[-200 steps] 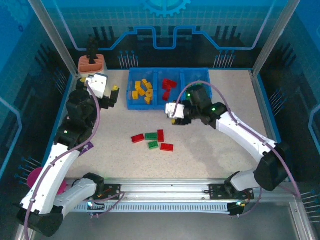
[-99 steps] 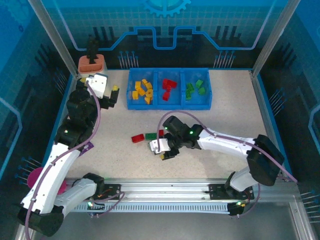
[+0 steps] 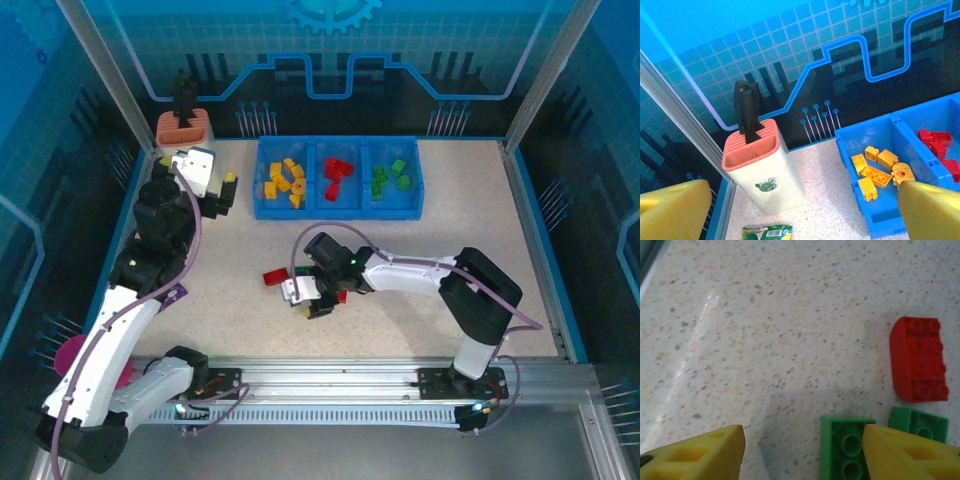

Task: Sort the legos into containers by color
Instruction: Pick up the lego from the bottom-center of the table.

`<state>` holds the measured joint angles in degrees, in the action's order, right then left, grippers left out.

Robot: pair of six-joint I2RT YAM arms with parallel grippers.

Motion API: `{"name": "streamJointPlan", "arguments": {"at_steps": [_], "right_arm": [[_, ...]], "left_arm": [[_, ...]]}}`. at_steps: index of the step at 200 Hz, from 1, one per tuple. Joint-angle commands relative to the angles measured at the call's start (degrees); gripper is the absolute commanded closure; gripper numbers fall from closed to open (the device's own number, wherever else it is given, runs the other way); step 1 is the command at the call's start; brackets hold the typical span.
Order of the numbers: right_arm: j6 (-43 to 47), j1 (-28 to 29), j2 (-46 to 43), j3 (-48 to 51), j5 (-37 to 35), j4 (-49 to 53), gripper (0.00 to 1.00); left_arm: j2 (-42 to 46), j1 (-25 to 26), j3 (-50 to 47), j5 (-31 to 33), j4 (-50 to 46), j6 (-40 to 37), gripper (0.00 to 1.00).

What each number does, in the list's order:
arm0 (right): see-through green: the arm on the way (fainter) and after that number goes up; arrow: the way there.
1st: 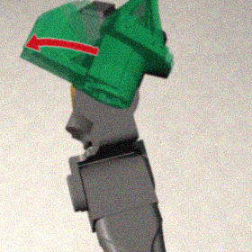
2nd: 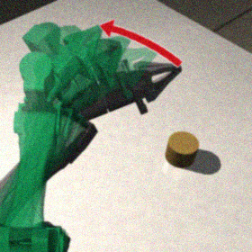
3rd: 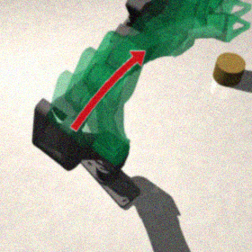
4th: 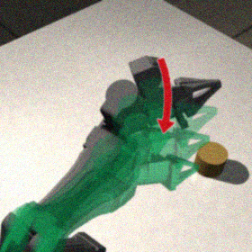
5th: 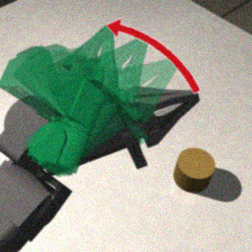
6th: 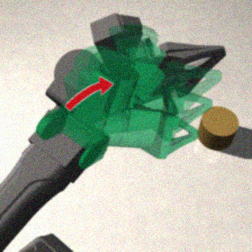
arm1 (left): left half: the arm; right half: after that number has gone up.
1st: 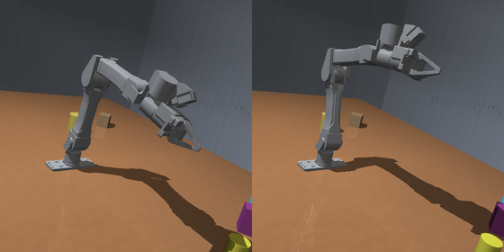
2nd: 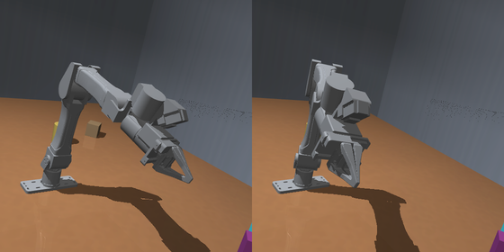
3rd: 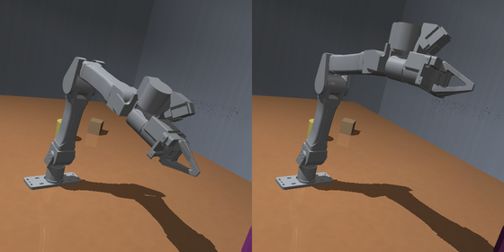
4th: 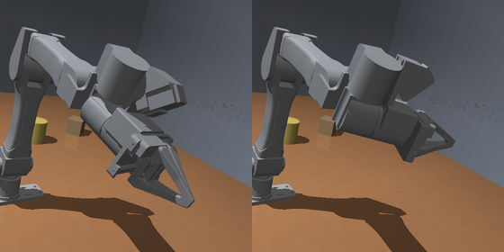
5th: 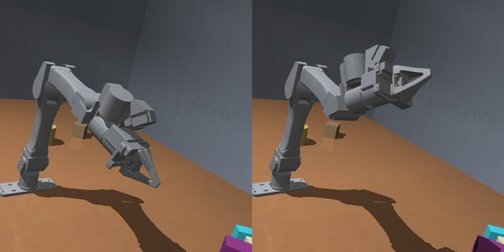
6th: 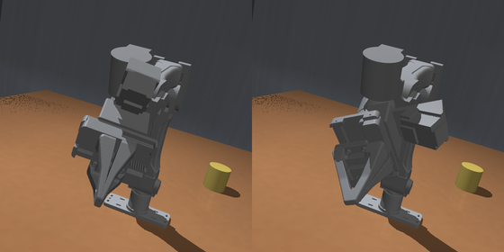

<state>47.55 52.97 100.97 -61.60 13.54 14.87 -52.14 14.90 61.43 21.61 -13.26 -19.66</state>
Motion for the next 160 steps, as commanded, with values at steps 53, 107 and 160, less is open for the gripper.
{"name": "streamJointPlan", "arguments": {"at_steps": [53, 107, 160], "right_arm": [[1.8, -0.6, 5.7, -4.4, -3.4, -0.7, 0.32], [1.0, -2.7, 8.0, -6.4, -3.7, 0.8, 0.29], [1.4, -2.9, 9.2, -6.3, -3.2, 2.7, 0.40]], "left_arm": [[0.9, -1.4, -1.8, -0.7, 2.8, -0.1, 0.03], [1.1, -1.6, -1.8, -0.7, 2.8, 0.0, 0.03], [1.1, -1.7, -1.9, -1.0, 2.9, 0.1, 0.03]]}}
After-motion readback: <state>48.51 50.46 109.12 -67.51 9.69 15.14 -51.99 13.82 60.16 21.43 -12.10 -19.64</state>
